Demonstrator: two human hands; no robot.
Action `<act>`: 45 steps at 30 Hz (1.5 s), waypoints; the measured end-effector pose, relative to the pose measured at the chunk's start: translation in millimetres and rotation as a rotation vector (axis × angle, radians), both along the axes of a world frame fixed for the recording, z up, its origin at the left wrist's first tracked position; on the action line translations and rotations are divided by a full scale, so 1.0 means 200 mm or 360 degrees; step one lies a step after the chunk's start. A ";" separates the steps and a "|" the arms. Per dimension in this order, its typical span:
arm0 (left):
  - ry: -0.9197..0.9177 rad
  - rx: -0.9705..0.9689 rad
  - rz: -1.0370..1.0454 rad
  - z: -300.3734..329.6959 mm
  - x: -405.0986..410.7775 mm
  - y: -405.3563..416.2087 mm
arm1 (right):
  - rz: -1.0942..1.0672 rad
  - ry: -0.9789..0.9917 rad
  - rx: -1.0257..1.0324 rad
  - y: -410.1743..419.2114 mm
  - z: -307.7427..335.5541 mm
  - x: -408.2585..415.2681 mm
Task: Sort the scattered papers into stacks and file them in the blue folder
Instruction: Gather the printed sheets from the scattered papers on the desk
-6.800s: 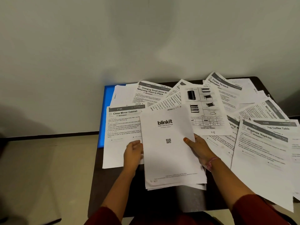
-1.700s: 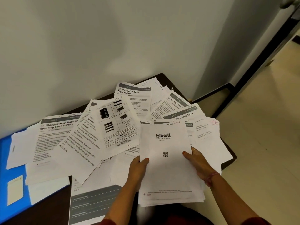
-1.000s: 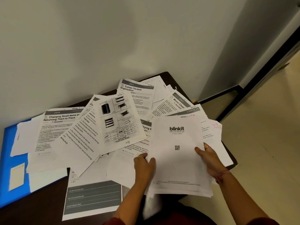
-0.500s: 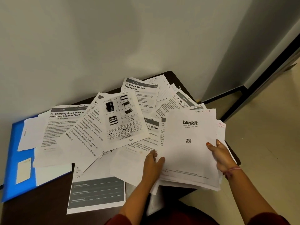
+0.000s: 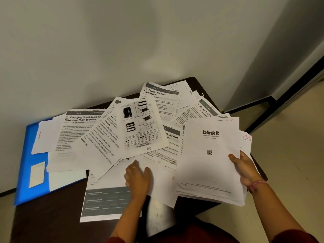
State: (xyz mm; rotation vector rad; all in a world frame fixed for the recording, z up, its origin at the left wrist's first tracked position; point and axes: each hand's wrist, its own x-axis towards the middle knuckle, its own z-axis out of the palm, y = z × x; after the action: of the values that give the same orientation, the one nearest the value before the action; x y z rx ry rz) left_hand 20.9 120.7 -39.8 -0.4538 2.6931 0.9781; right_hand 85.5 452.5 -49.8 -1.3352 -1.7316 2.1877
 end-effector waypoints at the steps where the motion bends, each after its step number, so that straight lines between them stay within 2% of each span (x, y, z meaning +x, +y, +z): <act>1: -0.0026 -0.0106 0.0014 0.00 -0.01 -0.05 | -0.0009 0.0000 -0.0004 0.00 0.01 0.00; 4: -0.0155 -0.0292 0.0010 0.01 -0.04 -0.14 | -0.0036 -0.0006 -0.0024 -0.02 0.04 -0.02; 11: -0.0286 -0.0407 -0.0209 -0.01 -0.04 -0.19 | -0.0094 0.0047 -0.0078 -0.14 0.08 -0.06; 15: -0.0306 -0.0158 -0.0181 -0.02 -0.07 -0.21 | -0.0132 0.0078 -0.0139 -0.24 0.10 -0.05; 18: -0.0230 0.0214 -0.0104 0.01 -0.08 -0.26 | -0.0164 0.0118 -0.0186 -0.30 0.12 -0.04; 22: -0.0296 0.0539 0.0101 0.05 -0.06 -0.37 | -0.0254 0.0173 -0.0321 -0.37 0.13 -0.03; 26: -0.0429 0.0900 0.0454 0.03 0.02 -0.55 | -0.0369 0.0205 -0.0549 -0.44 0.13 -0.03; 33: -0.0575 0.1218 0.0730 -0.02 0.21 -0.76 | -0.0447 0.0239 -0.0799 -0.59 0.11 -0.07; 38: -0.0592 0.1332 0.0750 -0.01 0.27 -0.80 | -0.0534 0.0247 -0.0902 -0.65 0.13 -0.10; 45: -0.0643 0.1435 0.0714 0.02 0.29 -0.82 | -0.0616 0.0293 -0.0730 -0.67 0.17 -0.12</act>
State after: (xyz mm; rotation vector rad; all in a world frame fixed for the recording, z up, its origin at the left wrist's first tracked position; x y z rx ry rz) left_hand 79.6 -44.2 -35.4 -0.9204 1.5846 1.8220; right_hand 62.2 317.8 -15.0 -1.3471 -0.8470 2.4474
